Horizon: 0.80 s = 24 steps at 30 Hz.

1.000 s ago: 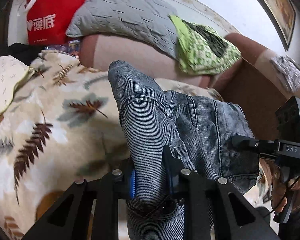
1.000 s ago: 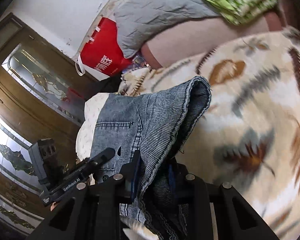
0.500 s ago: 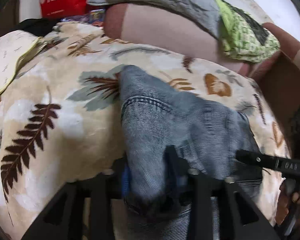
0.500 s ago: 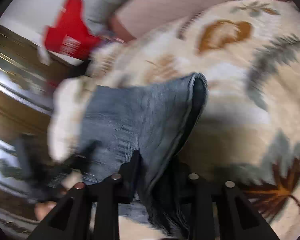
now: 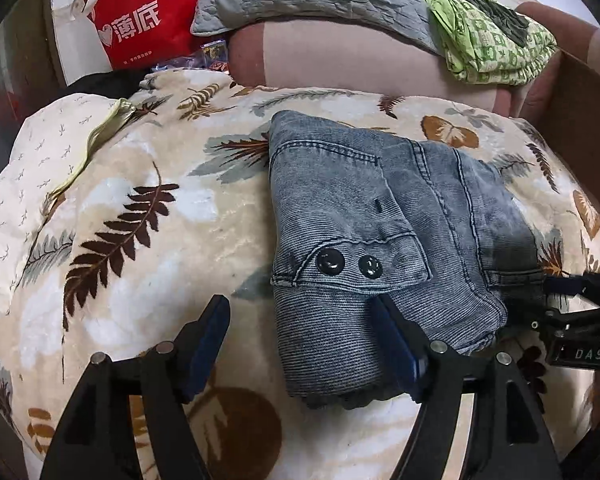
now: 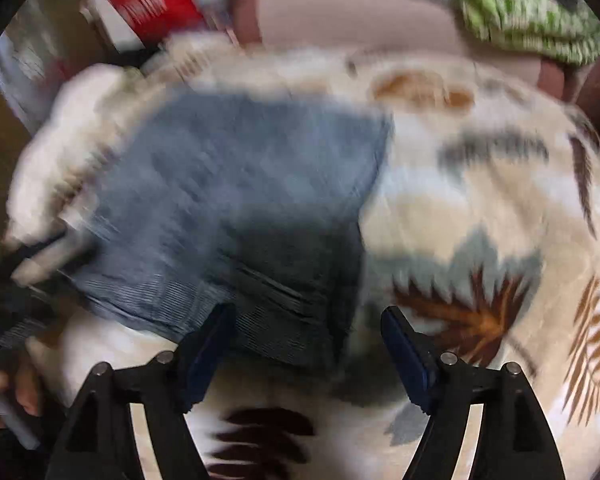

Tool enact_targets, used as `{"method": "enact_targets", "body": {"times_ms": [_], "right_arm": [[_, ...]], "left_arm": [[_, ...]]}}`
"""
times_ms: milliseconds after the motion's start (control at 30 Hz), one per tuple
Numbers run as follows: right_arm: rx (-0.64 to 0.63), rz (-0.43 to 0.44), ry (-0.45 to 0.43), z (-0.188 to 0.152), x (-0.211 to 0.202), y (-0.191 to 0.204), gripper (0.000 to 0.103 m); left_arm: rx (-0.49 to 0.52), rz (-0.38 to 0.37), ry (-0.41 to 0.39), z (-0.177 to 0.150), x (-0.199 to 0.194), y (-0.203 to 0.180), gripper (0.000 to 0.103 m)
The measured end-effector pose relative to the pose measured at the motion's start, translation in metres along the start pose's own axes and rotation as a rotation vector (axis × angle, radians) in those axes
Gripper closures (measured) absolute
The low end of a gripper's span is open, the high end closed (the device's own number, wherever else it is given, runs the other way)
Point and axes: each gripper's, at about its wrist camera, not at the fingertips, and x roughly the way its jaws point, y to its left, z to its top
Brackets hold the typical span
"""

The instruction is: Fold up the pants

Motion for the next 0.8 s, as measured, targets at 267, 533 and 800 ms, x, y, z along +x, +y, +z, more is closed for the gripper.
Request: {"method": "enact_targets", "body": {"times_ms": [267, 533, 800], "right_arm": [[0.003, -0.036, -0.133, 0.007, -0.043, 0.005, 0.016], [0.052, -0.066, -0.033, 0.005, -0.009, 0.000, 0.008], [-0.058, -0.110, -0.162, -0.023, -0.077, 0.014, 0.000]], "left_arm": [[-0.011, 0.009, -0.033, -0.002, -0.022, -0.002, 0.024], [-0.051, -0.003, -0.007, -0.006, -0.018, 0.001, 0.021], [-0.069, -0.049, -0.063, -0.012, -0.060, -0.004, 0.021]]}}
